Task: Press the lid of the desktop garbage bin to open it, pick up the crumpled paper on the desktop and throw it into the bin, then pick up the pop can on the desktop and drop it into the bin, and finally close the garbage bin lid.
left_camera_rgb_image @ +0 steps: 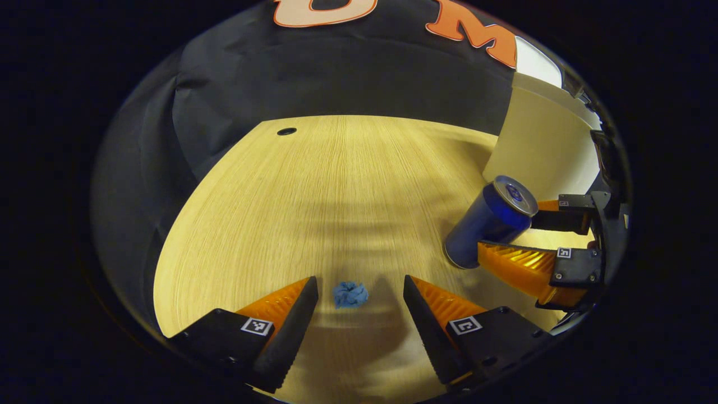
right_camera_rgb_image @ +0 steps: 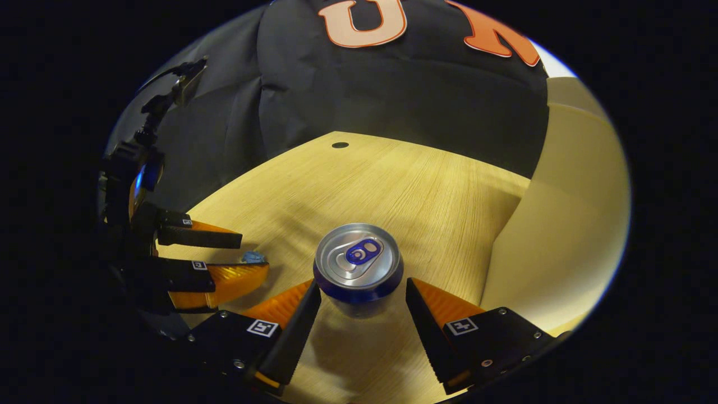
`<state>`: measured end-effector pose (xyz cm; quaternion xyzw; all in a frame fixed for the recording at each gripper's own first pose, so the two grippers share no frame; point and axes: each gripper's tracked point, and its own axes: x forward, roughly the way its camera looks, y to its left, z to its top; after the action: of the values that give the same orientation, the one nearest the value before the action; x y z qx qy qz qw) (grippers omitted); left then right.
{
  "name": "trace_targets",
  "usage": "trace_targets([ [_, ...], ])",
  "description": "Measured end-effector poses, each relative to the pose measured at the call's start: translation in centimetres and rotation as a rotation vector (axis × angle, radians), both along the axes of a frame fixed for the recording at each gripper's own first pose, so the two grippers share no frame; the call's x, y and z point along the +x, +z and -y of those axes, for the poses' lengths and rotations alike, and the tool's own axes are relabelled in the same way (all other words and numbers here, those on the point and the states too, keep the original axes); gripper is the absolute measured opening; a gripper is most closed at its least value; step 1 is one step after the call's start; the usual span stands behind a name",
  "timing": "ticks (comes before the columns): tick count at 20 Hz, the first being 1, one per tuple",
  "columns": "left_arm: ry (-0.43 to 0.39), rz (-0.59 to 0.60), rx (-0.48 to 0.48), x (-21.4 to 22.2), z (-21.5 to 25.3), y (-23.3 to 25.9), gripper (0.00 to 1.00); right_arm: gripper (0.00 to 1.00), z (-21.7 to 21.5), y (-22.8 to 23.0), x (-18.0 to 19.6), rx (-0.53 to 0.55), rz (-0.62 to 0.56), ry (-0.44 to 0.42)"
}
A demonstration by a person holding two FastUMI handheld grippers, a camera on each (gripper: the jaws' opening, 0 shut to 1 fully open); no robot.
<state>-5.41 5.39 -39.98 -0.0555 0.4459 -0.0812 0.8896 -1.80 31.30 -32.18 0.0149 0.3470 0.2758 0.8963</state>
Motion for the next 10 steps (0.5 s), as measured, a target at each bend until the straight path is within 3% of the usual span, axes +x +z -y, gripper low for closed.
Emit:
trace_targets([
  [1,0.005,-0.003,-0.003,-0.2,0.2,-0.2,0.96,0.93,-0.1,0.3,0.3,0.003,0.000,0.004],
  [2,0.010,-0.009,-0.006,-0.4,0.3,-0.4,1.00,0.93,-0.1,0.5,0.7,0.003,0.003,0.009],
  [6,0.011,-0.001,0.023,-0.7,0.5,-0.9,0.99,0.93,0.0,2.4,2.1,-0.010,0.007,0.016],
  [8,-0.003,0.009,0.077,0.0,-0.2,-0.6,0.83,0.85,-0.4,2.4,1.9,-0.010,0.005,0.018],
  [10,-0.001,0.013,0.076,1.1,-0.4,0.0,0.51,0.79,-0.1,2.7,1.9,0.001,0.003,0.016],
])
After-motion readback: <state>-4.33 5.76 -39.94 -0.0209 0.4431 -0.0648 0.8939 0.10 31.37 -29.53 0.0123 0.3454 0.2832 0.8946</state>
